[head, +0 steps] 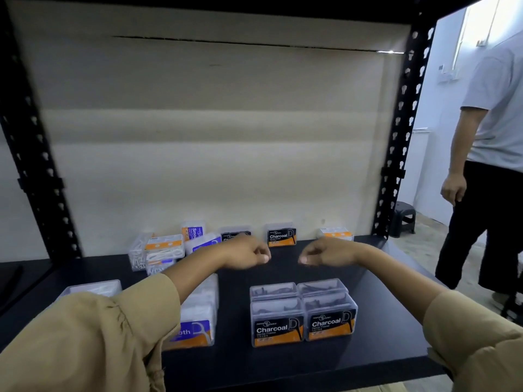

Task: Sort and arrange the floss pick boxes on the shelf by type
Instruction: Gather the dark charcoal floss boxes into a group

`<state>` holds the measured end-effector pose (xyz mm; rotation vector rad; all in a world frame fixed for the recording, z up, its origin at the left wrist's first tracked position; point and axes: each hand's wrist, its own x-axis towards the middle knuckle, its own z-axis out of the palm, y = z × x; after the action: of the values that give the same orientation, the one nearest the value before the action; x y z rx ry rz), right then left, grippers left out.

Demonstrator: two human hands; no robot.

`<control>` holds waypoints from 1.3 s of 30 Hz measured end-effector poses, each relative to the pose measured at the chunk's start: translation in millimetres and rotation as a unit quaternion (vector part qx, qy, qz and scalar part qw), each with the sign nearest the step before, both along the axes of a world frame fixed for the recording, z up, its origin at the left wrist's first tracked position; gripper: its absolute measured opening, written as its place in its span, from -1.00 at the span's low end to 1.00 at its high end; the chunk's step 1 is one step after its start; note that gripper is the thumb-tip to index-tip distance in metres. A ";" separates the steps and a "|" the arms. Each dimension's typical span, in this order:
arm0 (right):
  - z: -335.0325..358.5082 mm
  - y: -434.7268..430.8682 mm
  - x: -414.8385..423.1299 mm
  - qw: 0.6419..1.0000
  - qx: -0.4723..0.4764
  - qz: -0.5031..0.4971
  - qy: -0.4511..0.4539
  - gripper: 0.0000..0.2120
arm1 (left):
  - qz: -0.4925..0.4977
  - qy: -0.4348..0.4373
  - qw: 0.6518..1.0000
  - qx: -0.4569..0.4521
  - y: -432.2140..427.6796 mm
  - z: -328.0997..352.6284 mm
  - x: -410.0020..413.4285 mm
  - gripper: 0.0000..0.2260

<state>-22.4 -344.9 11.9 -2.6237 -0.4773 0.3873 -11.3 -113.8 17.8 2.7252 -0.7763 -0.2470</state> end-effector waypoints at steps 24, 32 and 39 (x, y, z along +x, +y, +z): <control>-45.4 43.8 145.0 0.946 -0.144 -0.089 -0.278 -0.55 | 0.107 -0.186 0.969 0.122 13.8 -37.2 128.6 -0.61; -35.7 42.6 143.2 0.946 -0.178 -0.079 -0.259 -0.59 | 0.103 -0.179 0.972 0.113 13.1 -30.7 123.4 -0.69; -25.4 37.5 123.3 0.956 -0.177 -0.064 -0.223 -0.57 | 0.091 -0.180 0.971 0.127 6.7 -25.0 111.3 -0.70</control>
<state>100.9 -307.4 -13.5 -3.0814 -0.4000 -0.1904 100.0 -107.1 -7.2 3.1097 -0.6083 0.2117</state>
